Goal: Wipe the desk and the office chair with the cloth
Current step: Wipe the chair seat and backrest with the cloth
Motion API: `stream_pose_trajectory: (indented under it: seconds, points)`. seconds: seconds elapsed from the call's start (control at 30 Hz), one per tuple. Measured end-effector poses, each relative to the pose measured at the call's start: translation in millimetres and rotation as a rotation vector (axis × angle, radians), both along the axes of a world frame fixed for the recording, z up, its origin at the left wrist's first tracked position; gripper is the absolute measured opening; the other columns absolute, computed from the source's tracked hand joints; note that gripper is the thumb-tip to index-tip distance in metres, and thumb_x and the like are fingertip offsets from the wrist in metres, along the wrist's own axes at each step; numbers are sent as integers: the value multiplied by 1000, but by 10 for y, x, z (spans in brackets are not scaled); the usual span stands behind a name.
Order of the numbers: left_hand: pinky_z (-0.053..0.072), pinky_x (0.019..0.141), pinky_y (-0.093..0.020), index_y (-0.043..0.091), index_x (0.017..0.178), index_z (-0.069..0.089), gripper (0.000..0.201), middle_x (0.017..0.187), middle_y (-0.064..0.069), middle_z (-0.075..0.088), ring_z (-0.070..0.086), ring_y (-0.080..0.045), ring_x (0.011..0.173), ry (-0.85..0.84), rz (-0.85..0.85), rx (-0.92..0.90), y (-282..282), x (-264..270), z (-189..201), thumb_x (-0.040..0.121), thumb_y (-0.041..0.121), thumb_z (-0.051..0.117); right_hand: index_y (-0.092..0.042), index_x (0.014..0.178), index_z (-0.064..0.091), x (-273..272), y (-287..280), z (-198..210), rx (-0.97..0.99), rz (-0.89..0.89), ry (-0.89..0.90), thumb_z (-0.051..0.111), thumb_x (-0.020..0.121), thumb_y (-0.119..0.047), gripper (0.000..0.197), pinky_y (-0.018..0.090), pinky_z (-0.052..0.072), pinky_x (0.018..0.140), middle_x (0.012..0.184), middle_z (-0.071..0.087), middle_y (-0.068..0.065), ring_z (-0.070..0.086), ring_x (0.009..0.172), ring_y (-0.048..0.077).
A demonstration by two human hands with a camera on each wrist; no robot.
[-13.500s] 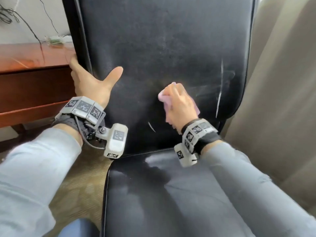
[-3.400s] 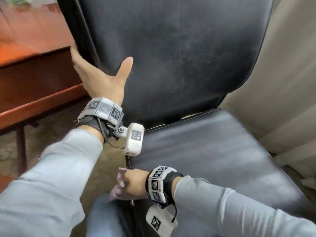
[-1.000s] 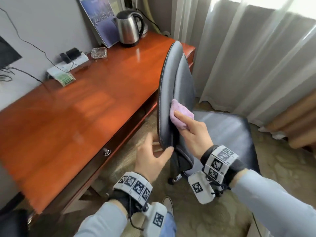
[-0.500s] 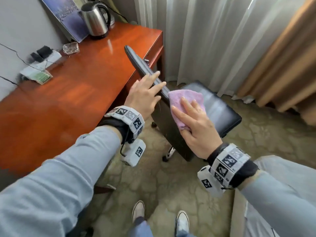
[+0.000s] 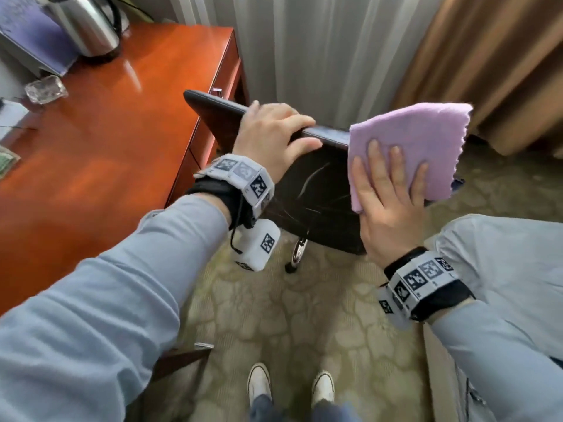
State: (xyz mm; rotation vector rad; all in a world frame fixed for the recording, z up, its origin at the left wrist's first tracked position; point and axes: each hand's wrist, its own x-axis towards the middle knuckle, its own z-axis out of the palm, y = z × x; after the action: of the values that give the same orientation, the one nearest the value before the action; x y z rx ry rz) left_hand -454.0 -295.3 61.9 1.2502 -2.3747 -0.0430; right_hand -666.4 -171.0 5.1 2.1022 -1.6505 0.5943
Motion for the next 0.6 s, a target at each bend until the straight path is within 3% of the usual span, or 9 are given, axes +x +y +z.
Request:
stream_pose_trajectory:
  seconds: [0.07, 0.13, 0.23, 0.33, 0.43, 0.6]
  points:
    - [22, 118, -53, 28, 136, 58, 47, 131, 3, 61, 47, -20, 133, 21, 47, -28, -13, 157, -112, 97, 50, 46, -6, 152, 30, -18, -8, -92, -22, -39, -29, 57, 86, 4, 72, 59, -5, 118, 161, 16, 15, 8, 150, 37]
    - [13, 122, -51, 24, 144, 51, 44, 144, 2, 53, 34, -20, 144, 91, 27, -36, 31, 267, -219, 102, 37, 45, -4, 152, 29, -27, -32, -231, -58, -55, -61, 55, 88, 2, 69, 59, -4, 118, 160, 17, 18, 0, 150, 34]
    - [6, 124, -52, 23, 150, 43, 49, 156, 1, 39, 20, -20, 151, 194, 91, -64, 94, 374, -387, 101, 26, 44, -2, 151, 30, -50, -85, -433, -125, -44, -133, 49, 94, 1, 61, 62, 1, 117, 157, 22, 24, 4, 148, 41]
    - [5, 123, -55, 21, 154, 34, 67, 160, 3, 30, 13, -20, 153, 259, 112, -90, 162, 440, -532, 90, 12, 50, -2, 151, 29, 47, -169, -628, -156, 7, -151, 50, 95, 1, 60, 63, 4, 116, 157, 22, 24, 9, 146, 43]
    - [12, 121, -56, 15, 150, 41, 73, 156, -1, 39, 23, -21, 150, 368, 66, -132, 144, 379, -566, 79, 5, 50, -7, 153, 23, 235, -408, -929, -96, 45, -87, 57, 90, 0, 72, 59, 1, 119, 161, 16, 15, -1, 149, 31]
    - [30, 114, -51, 10, 144, 49, 67, 144, -7, 52, 44, -26, 135, 350, 10, -385, 42, 450, -738, 77, 12, 49, -10, 156, 18, 449, -807, -1736, -63, 67, 35, 57, 83, 0, 83, 55, -2, 120, 164, 4, 4, -15, 149, 20]
